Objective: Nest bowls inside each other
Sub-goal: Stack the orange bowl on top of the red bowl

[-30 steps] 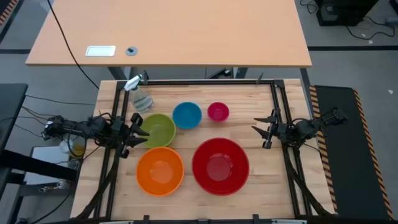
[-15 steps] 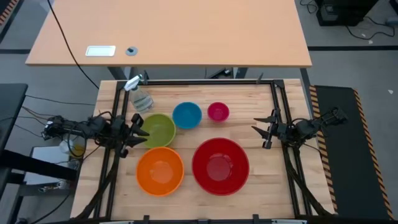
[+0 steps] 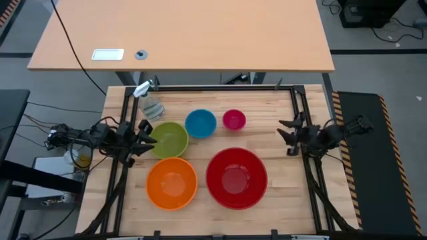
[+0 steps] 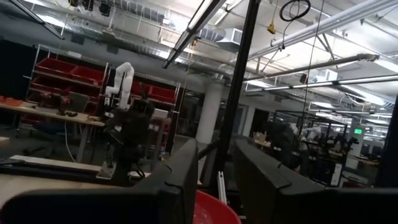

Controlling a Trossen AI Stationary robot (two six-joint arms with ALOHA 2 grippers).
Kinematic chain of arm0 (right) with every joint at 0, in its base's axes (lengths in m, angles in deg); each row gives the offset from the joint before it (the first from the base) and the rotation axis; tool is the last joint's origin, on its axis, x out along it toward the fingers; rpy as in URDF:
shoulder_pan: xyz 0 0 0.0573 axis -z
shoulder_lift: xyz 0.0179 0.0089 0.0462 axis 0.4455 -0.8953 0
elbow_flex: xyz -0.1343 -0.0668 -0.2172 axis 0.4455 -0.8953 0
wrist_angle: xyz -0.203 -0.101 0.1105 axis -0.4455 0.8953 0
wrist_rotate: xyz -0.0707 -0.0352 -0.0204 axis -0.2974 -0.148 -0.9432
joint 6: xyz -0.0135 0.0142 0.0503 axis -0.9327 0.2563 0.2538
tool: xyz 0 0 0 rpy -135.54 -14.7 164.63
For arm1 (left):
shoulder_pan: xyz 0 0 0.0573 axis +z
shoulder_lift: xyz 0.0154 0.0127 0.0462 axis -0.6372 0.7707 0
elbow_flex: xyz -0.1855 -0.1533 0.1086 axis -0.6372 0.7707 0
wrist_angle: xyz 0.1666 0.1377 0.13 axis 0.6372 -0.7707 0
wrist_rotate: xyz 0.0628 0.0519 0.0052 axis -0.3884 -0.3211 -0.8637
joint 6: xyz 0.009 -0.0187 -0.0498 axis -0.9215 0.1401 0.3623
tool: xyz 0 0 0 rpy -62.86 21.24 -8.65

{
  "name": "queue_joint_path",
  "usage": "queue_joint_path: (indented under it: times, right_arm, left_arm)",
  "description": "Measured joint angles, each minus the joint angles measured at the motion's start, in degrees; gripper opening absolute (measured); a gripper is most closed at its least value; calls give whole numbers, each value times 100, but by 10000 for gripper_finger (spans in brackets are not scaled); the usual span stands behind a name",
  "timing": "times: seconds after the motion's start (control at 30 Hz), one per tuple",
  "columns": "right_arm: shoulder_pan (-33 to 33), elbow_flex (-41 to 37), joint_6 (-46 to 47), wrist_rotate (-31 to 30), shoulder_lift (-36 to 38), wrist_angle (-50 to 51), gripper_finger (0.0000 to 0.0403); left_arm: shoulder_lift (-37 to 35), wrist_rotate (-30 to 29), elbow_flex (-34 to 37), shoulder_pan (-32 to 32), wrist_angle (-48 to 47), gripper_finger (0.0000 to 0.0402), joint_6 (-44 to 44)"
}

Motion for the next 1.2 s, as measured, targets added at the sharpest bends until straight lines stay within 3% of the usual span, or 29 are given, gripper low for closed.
queue_joint_path:
  times: [0.17,0.3,0.4,0.53,0.8,1.0,1.2]
  right_arm:
    - [53,23,-38,491,1,-1410,171]
    - [259,623,615,97,-456,-521,171]
    - [477,1428,1342,-148,-1325,593,171]
    - [809,2643,1709,-83,-2819,1367,171]
    - [1478,4728,1709,203,-5511,1927,171]
    - [1761,5920,1683,1015,-7059,2053,171]
    - [1833,7472,2213,1771,-8700,3815,169]
  left_arm:
    - [8,-128,-317,4,-614,102,268]
    - [213,-498,-917,4,-1801,102,259]
    - [518,-868,-1298,4,-2272,103,25]
    - [985,-1154,-1602,4,-2326,110,-315]
    - [1662,-1154,-1676,-7,-2674,177,-278]
    - [1767,-1150,-1859,-11,-2854,198,-259]
    - [1766,-1147,-2315,-11,-3988,198,-96]
